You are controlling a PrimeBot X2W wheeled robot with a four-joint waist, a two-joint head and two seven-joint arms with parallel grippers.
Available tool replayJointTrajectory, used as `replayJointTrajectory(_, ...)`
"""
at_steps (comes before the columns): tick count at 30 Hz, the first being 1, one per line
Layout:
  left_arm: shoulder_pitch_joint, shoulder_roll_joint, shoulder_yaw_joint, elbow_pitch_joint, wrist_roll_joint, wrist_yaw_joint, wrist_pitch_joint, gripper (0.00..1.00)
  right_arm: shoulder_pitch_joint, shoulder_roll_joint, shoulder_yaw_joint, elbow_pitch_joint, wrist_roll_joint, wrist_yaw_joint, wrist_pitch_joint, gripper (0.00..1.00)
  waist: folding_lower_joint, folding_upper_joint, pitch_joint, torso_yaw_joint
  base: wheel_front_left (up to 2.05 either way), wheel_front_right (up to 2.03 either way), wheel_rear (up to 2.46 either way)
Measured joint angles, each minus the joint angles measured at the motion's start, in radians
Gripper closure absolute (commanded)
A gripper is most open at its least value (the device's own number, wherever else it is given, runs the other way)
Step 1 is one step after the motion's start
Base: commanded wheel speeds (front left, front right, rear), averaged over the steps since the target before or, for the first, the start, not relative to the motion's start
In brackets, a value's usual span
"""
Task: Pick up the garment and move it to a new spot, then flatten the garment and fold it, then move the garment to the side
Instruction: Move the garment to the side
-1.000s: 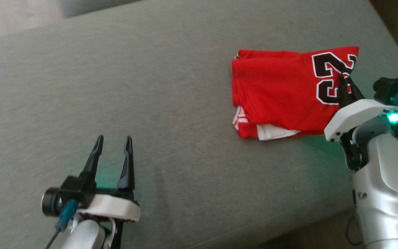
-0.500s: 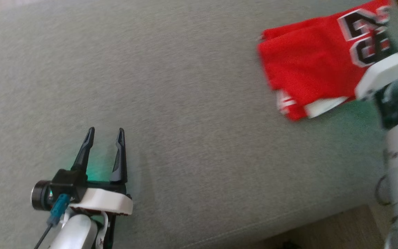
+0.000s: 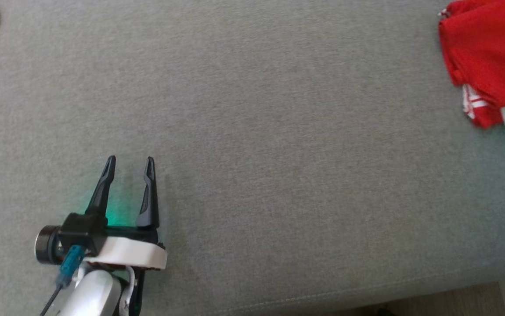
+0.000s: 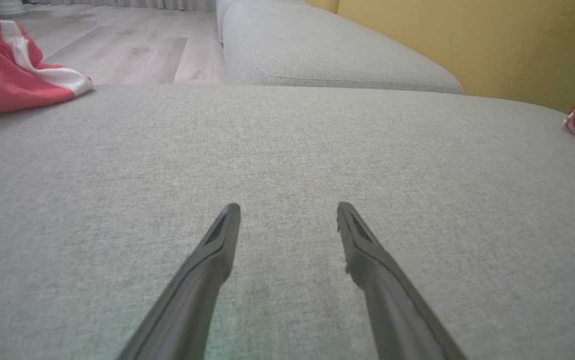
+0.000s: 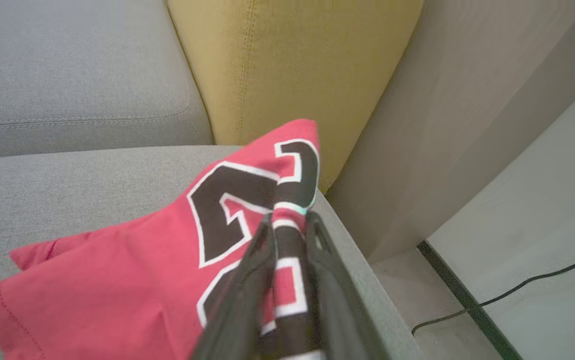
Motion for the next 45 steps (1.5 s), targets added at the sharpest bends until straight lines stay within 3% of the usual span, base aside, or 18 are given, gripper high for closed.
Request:
replayJointTrajectory(1, 0.0, 0.0, 0.0, 0.0, 0.0, 0.0, 0.0, 0.0, -0.001, 0.0, -0.008, 0.0, -0.018, 0.0, -0.016, 0.0, 0.0, 0.0, 0.002, 0.004, 0.0, 0.0, 0.0)
replayJointTrajectory(5, 0.0, 0.0, -0.001, 0.002, 0.0, 0.0, -0.001, 0.0, -0.001, 0.005, -0.038, 0.007, -0.06, 0.0, -0.044, 0.0, 0.0, 0.0, 0.002, 0.012, 0.0, 0.0, 0.0)
replayJointTrajectory(10, 0.0, -0.003, -0.002, 0.014, -0.002, 0.003, -0.002, 0.0, 0.0, 0.058, -0.029, 0.028, -0.078, 0.0, -0.083, 0.0, -0.0001, 0.0, -0.021, 0.012, 0.0, 0.0, 0.0)
replayJointTrajectory(18, 0.011, -0.018, -0.002, 0.054, -0.036, 0.003, -0.026, 0.0, 0.036, 0.128, 0.114, 0.041, -0.011, 0.0, -0.156, 0.0, -0.0002, 0.0, -0.133, 0.02, 0.0, 0.0, 0.0)
replayJointTrajectory(24, 0.096, -0.028, 0.002, 0.104, -0.075, -0.003, -0.037, 0.0, 0.199, 0.202, 0.221, 0.007, 0.062, 0.0, -0.177, 0.0, -0.0004, 0.0001, -0.254, 0.04, 0.0, 0.0, 0.0)
replayJointTrajectory(33, 0.24, -0.046, 0.007, 0.129, -0.115, -0.004, -0.053, 0.0, 0.549, 0.273, 0.319, -0.173, 0.157, 0.0, -0.186, 0.0, -0.0005, 0.0001, -0.44, 0.09, 0.0, 0.0, 0.0)
replayJointTrajectory(38, 0.269, -0.052, 0.013, 0.131, -0.133, -0.005, -0.054, 0.0, 0.69, 0.285, 0.345, -0.301, 0.163, 0.0, -0.185, 0.0, -0.0004, 0.0001, -0.49, 0.116, 0.0, 0.0, 0.0)
replayJointTrajectory(45, 0.3, -0.052, 0.018, 0.149, -0.135, -0.008, -0.062, 0.0, 0.863, 0.298, 0.443, -0.446, 0.283, 0.0, -0.166, 0.0, -0.0003, 0.0001, -0.53, 0.14, 0.0, 0.0, 0.0)
